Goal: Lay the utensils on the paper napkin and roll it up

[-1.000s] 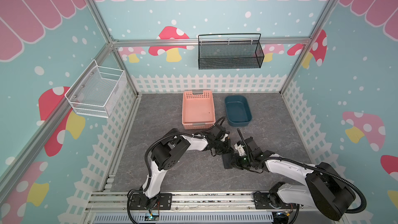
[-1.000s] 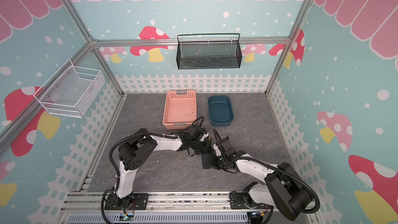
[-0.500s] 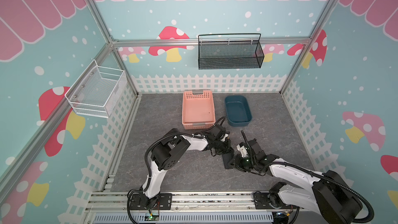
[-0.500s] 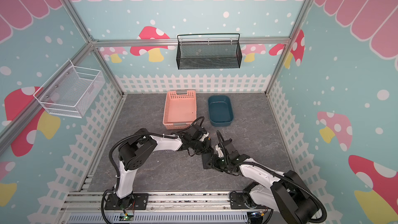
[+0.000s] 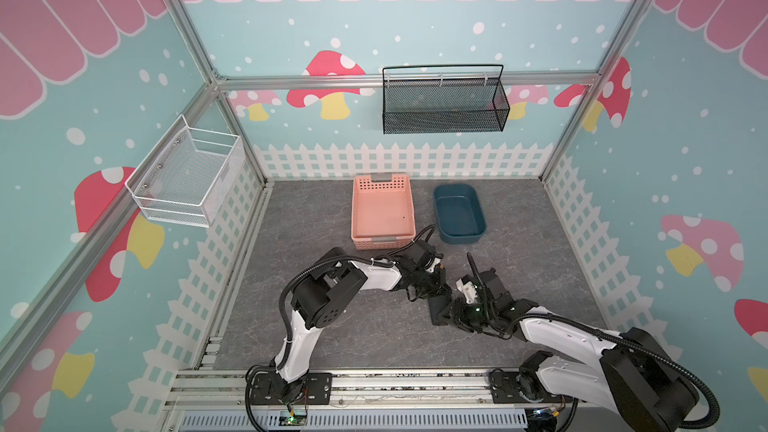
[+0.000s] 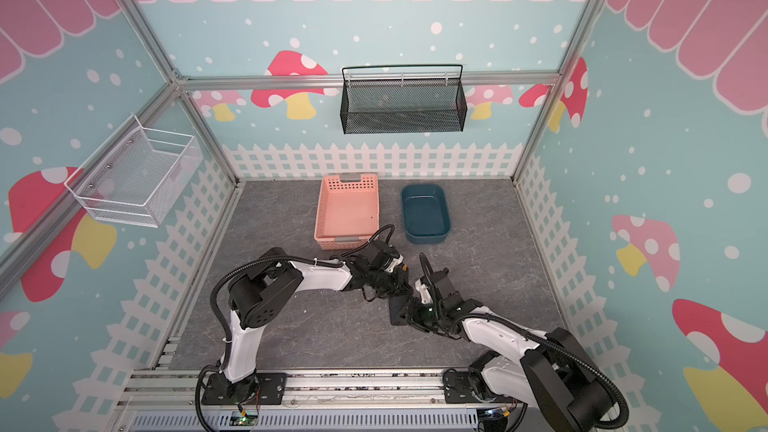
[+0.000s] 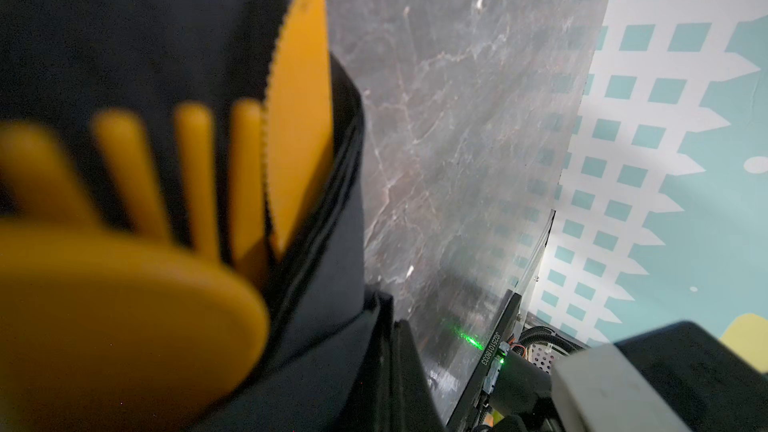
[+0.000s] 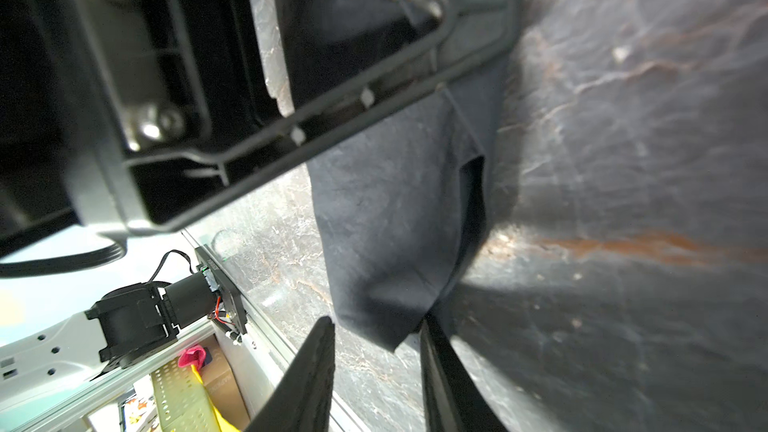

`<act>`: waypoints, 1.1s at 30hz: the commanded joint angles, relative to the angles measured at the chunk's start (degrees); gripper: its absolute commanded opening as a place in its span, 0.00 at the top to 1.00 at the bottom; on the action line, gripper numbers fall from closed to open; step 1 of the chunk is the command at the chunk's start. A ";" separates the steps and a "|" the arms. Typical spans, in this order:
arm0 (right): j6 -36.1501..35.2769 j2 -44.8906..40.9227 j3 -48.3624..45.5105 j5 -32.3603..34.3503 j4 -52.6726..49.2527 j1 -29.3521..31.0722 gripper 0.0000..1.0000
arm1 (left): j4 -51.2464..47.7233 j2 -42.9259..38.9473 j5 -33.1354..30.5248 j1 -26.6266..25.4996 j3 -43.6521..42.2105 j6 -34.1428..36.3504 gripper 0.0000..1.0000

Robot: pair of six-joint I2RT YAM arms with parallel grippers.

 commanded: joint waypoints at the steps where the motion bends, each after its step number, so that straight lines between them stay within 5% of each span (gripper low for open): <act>1: 1.35 -0.18 -0.95 -0.85 0.62 -0.37 0.65 | -3.92 1.59 -1.84 -0.26 -0.45 0.12 1.00; 9: -1.43 -4.52 3.85 4.30 -9.35 -0.32 0.69 | -4.07 1.61 -2.03 -0.29 -0.45 0.22 1.00; 20: -0.92 2.45 2.40 -8.59 7.22 -0.33 0.85 | -4.42 1.79 -2.42 -0.22 -0.07 0.20 1.00; 33: -5.52 8.28 2.78 -3.22 1.90 -0.34 0.88 | -7.11 1.75 -3.94 -0.29 0.27 0.81 1.00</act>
